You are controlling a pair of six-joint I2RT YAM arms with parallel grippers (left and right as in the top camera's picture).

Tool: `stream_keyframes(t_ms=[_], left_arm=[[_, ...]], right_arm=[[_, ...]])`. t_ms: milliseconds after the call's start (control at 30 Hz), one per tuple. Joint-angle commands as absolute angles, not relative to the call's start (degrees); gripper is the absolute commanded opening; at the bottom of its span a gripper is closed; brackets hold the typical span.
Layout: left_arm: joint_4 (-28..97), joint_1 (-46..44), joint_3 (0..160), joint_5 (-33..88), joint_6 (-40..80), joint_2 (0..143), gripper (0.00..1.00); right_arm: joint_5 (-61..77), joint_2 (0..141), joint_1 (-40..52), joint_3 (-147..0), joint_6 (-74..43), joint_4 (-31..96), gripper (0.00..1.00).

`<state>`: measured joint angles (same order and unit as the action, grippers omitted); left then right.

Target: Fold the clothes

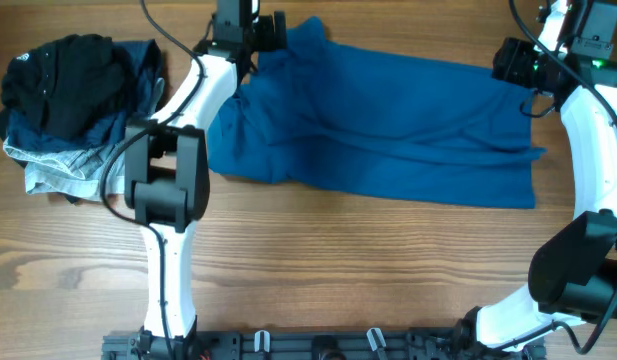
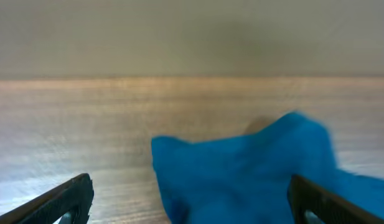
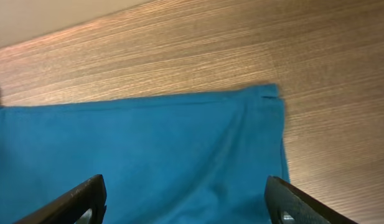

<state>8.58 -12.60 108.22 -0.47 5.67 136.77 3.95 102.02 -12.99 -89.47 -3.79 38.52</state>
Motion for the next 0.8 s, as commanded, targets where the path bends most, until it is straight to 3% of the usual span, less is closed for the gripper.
stream_keyframes(t_ms=[0, 300, 367, 433, 467, 600, 633, 767], left_arm=[[7.57, -12.19, 109.62, -0.01, 6.9, 140.33, 0.99], [5.13, -12.25, 109.62, 0.62, 9.89, 143.85, 0.92], [4.93, -12.25, 109.62, 0.64, 9.91, 144.03, 0.81], [4.49, -12.32, 109.65, 0.62, 9.91, 144.03, 0.53], [4.12, -12.32, 109.65, 0.62, 9.91, 144.03, 0.44], [4.8, -11.88, 110.02, 0.19, 12.71, 144.0, 0.26], [6.0, -11.4, 110.74, 0.21, 14.39, 143.81, 0.16], [12.91, -10.52, 115.07, 0.19, 14.63, 141.88, 0.04]], right_arm=[[2.5, 102.67, -12.75, -89.86, -4.56, 38.2, 0.83], [2.5, 102.67, -12.78, -89.86, -4.45, 38.44, 0.84], [2.5, 102.67, -12.75, -89.76, -4.47, 38.54, 0.84], [2.5, 102.67, -12.75, -89.56, -4.49, 38.54, 0.84], [2.52, 102.67, -12.75, -89.56, -4.49, 38.61, 0.84], [2.52, 102.67, -12.75, -89.56, -4.49, 38.68, 0.84], [2.52, 102.67, -12.75, -89.56, -4.51, 38.68, 0.84], [2.55, 102.67, -12.75, -89.56, -4.51, 38.61, 0.85]])
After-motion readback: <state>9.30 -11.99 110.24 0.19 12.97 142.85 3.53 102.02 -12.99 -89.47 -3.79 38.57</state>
